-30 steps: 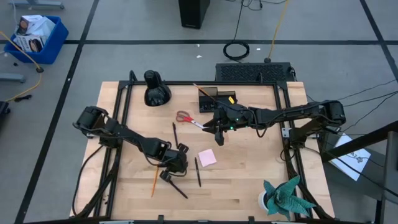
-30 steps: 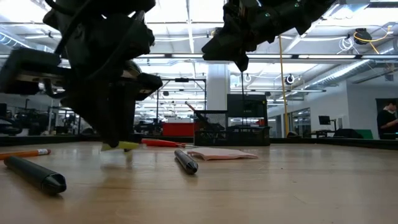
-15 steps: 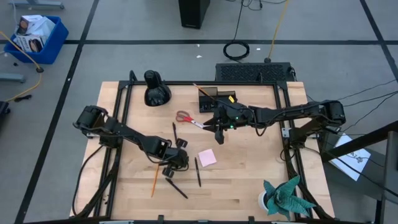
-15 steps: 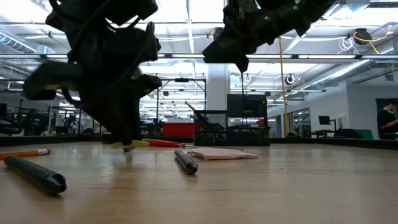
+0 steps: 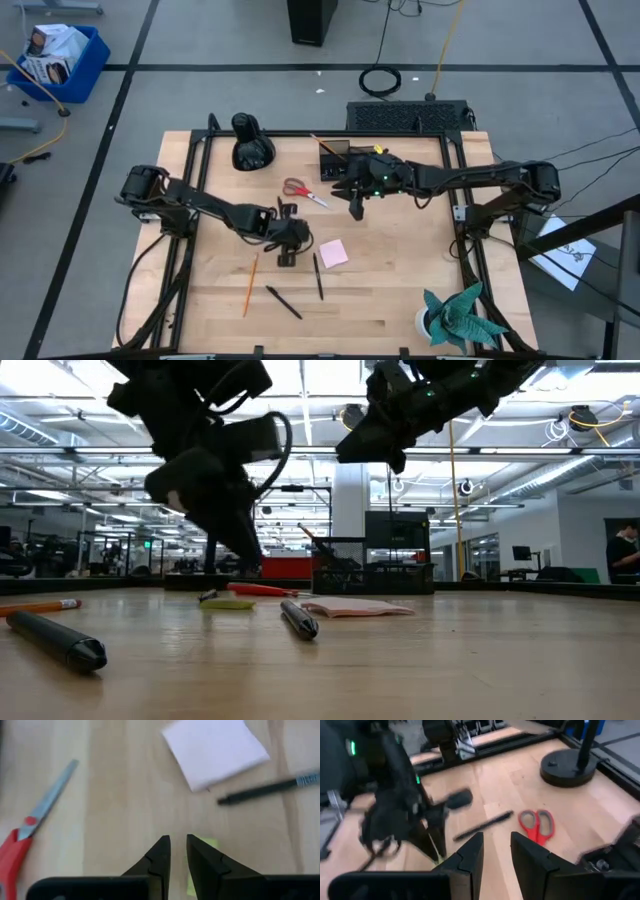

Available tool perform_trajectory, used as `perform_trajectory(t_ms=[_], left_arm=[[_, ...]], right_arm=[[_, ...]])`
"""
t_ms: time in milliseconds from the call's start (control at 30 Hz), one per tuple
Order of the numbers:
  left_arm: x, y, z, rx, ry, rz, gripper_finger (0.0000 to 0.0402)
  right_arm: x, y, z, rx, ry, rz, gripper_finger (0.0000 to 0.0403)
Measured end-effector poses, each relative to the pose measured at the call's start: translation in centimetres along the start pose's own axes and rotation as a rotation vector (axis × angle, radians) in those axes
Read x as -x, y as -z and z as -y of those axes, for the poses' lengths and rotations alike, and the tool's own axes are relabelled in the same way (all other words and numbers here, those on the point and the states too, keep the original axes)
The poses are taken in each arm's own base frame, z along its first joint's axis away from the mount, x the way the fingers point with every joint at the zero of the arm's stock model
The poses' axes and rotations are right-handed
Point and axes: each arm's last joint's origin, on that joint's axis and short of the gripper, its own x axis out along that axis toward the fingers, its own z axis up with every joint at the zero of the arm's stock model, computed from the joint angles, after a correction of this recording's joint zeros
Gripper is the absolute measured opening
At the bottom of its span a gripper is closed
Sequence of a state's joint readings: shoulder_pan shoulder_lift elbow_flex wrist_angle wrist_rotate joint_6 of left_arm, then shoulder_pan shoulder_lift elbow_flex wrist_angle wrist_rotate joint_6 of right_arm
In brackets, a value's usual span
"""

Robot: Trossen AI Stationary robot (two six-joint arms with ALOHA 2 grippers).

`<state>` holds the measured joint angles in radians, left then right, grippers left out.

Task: Pick and place office supplies into organizer
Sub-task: Put the yellow eraser into the black desk organizer

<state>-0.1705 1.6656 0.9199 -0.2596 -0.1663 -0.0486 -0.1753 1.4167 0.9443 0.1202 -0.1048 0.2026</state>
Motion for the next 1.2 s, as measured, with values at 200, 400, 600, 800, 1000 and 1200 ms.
perform_trajectory(t_ms=[200,400,600,800,1000,1200], left_arm=[[1.7,-1.0,-1.3,0.146,0.040,0.090,0.0067],[2.5,-1.3,-1.5,0.331,0.124,0.106,0.0067],[1.7,-1.2,-1.9,0.402,0.184,0.151,0.0067],[0.5,2.0,-0.7,0.379,0.202,0.074,0.0067],[0.9,4.1,0.5,0.326,0.112,0.027,0.0067],[4.0,3.2,0.4,0.439,0.168,0.109,0.0067]], right_arm=[[1.5,-0.7,0.6,-0.010,-0.018,0.001,0.0089],[1.6,-0.1,1.1,-0.051,0.003,-0.064,0.0089],[1.4,0.0,1.1,-0.058,-0.001,-0.068,0.0089],[1.4,0.1,1.0,-0.087,-0.031,-0.083,0.0089],[-0.3,1.2,-1.1,-0.075,-0.258,-0.121,0.0089],[-3.6,5.4,-2.5,-0.033,-0.245,-0.048,0.0092]])
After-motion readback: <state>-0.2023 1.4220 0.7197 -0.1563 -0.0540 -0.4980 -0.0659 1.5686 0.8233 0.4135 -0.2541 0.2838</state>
